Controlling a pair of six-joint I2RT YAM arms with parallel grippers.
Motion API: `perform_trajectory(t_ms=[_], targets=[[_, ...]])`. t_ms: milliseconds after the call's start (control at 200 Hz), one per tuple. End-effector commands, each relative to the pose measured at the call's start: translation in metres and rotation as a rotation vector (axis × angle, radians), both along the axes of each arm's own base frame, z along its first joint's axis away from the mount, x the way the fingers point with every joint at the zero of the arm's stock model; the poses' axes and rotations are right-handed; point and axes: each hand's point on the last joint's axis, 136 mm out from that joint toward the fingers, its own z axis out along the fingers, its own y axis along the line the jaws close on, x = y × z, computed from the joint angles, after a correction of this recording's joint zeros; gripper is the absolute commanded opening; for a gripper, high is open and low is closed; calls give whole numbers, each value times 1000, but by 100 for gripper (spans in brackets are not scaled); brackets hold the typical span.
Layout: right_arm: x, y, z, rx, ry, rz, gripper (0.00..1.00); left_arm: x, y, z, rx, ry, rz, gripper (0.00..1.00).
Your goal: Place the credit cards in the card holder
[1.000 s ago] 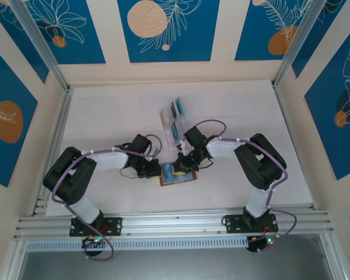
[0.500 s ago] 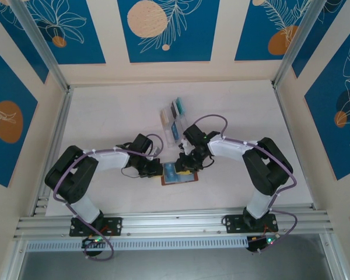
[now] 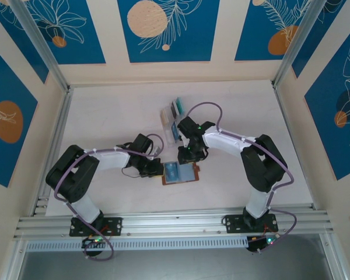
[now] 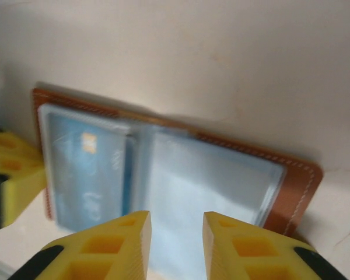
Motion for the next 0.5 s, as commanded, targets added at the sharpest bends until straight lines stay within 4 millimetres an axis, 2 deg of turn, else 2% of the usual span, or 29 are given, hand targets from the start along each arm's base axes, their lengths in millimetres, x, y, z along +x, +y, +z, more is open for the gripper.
perform_trajectory(t_ms=[0,320,495], targets=[[2,-12,-10,-107,-11,28,31,-8,12,-26,87,31,5,8],[-15,-13,-45,-154,34,25,32,-8,13,-23,87,24,6,8],[-23,-10,-54,-149,51,11,18,-8,12,-24,89,25,4,8]])
